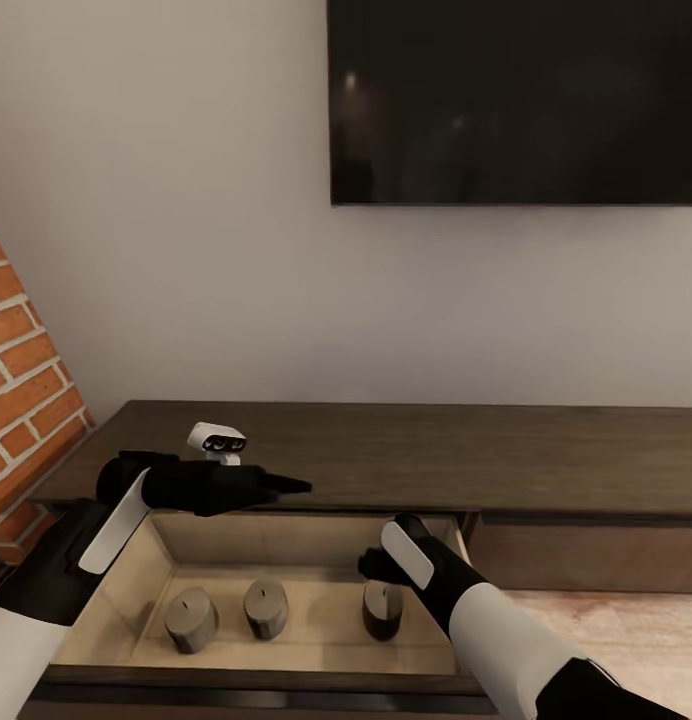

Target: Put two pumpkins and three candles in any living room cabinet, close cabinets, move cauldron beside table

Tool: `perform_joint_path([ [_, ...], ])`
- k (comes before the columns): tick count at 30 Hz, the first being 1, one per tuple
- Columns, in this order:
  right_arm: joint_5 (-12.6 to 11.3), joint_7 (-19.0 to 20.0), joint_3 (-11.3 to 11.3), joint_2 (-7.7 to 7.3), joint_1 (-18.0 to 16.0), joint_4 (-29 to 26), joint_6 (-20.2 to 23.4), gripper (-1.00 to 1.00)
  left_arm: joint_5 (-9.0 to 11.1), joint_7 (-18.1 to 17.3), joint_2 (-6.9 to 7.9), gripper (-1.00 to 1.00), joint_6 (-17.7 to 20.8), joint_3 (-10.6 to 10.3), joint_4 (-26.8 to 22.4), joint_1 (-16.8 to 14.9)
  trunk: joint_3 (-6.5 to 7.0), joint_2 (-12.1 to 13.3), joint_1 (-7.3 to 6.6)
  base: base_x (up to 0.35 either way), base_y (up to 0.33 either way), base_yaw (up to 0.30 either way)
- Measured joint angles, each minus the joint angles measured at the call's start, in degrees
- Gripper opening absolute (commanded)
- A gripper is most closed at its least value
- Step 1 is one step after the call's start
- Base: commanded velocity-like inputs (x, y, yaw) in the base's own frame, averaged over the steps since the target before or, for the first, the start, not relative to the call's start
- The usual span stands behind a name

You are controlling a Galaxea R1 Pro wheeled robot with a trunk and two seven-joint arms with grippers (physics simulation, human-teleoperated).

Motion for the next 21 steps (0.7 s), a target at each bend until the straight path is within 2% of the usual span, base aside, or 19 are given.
perform_joint_path([
  [4,-1.0,0.0,0.0,-0.05,0.0,0.0,0.9,1.0,0.0,0.0,0.0,1.0,0.0,0.0,0.0,0.0,0.89,0.1,-0.09,-0.122,0.0,0.0],
  [21,-1.3,0.1,0.0,-0.06,0.0,0.0,1.0,1.0,-0.1,0.0,0.0,1.0,0.0,0.0,-0.2,0.0,4.66,0.3,-0.53,-0.137,0.019,0.0],
])
